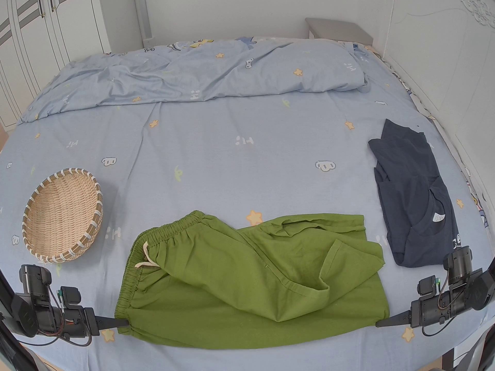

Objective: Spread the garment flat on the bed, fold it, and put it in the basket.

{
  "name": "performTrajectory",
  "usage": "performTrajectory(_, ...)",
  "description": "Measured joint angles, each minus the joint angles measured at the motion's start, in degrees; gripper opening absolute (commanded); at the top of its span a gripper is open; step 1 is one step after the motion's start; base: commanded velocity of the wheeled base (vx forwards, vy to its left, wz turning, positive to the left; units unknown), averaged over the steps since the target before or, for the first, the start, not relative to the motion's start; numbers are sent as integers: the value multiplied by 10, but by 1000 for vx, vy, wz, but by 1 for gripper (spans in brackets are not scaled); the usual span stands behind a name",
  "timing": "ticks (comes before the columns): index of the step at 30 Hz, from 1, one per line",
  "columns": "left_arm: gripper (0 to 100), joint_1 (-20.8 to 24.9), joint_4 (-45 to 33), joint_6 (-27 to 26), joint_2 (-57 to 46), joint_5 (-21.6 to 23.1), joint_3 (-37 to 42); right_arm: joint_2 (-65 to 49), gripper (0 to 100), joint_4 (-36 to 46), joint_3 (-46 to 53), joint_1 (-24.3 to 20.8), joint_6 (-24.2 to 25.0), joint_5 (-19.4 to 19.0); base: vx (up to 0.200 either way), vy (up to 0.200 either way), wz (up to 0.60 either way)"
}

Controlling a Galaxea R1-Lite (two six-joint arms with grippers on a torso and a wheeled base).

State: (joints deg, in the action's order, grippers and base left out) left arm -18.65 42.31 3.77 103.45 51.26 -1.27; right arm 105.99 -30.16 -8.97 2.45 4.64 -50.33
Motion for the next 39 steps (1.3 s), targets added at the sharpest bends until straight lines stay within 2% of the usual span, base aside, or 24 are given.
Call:
performTrajectory(7,0,-18,-118,-82,-17,-5,-1,-28,0,2,43,-25,0,28,0,0,0)
performTrajectory(11,0,-29,-188,-92,-41,-8,-20,-37,0,0,69,-37,-1,50,0,0,0)
performTrajectory(20,0,-41,-393,-124,-90,-13,-96,-66,0,25,79,-40,-4,60,0,0,0)
performTrajectory(23,0,-41,-417,-136,-99,-21,-121,-73,0,29,80,-41,-5,62,0,0,0)
performTrajectory(34,0,-34,-417,-143,-81,-46,-137,-70,0,28,80,-42,-6,65,0,0,0)
performTrajectory(35,0,-34,-417,-144,-80,-46,-137,-68,100,28,80,-42,-6,66,0,0,0)
performTrajectory(38,0,-34,-416,-145,-76,-48,-136,-64,100,29,80,-44,-7,67,0,0,0)
performTrajectory(39,100,-33,-416,-146,-76,-48,-135,-62,100,29,80,-45,-7,67,0,0,0)
